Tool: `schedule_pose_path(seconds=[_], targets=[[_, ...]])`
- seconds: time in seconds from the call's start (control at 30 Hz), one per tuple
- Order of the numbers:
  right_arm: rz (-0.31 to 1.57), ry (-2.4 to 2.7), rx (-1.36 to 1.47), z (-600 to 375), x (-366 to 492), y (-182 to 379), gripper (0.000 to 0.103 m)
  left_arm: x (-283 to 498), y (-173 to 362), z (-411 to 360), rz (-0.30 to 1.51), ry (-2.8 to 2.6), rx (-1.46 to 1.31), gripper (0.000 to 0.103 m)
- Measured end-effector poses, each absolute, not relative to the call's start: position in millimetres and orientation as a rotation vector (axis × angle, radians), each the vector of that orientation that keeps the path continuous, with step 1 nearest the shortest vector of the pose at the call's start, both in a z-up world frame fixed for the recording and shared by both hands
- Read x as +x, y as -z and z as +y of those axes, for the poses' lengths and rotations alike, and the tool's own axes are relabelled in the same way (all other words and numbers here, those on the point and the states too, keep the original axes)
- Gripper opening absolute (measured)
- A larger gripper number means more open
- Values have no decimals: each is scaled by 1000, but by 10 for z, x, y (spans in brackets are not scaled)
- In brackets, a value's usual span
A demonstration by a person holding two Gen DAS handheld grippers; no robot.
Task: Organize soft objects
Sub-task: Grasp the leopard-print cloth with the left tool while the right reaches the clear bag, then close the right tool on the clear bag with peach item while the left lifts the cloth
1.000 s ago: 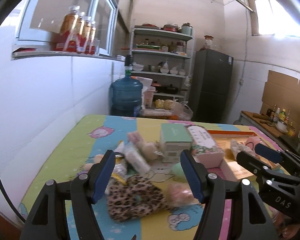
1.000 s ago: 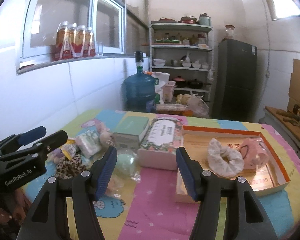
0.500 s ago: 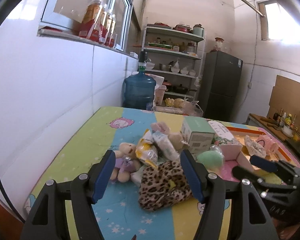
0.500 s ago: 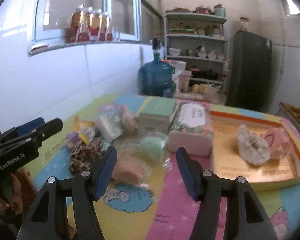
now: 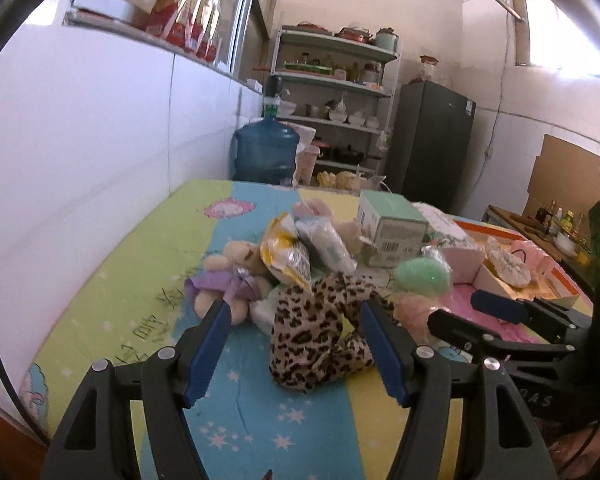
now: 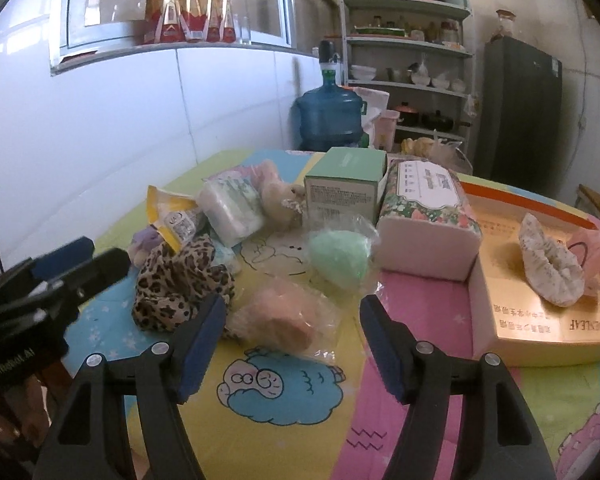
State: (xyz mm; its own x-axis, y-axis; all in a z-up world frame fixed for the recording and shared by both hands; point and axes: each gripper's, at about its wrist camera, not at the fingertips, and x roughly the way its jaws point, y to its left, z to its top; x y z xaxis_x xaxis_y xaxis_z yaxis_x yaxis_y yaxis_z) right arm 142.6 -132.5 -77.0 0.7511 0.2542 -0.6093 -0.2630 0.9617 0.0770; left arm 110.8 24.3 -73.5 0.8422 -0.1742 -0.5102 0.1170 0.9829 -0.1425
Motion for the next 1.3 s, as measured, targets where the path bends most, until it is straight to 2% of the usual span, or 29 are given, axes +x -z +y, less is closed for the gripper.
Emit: schedule_pose_path(seconds=[0.4,0.43,0.53,0.6,0.63,0.67,0.87,1.3], targets=[[687,-296,-6,-1331,1542,838,72,1346,1026,213,658,162,-139,67],[690,-299,-4,-1329,1554,842,72,1359,1043,210,665,173,-149,64],[699,-310,6,-1330,1576,863,72,1394,1078,203,681,213,-174,42],[704,-314,9,-1328,1588,871,72,1393,1093,188,681,215,-167,32],[707,-317,10,-1322,1599,881,72,1384,1095,179,679,223,-161,23],[710,-320,11,-1317,1607,889,72,1374,1094,171,678,233,-157,20],[718,-324,12,-1266,1631,923,73,1329,1070,168,657,249,-147,14],[737,-343,27,-1279,1666,957,68,1162,893,272,599,254,-160,13]])
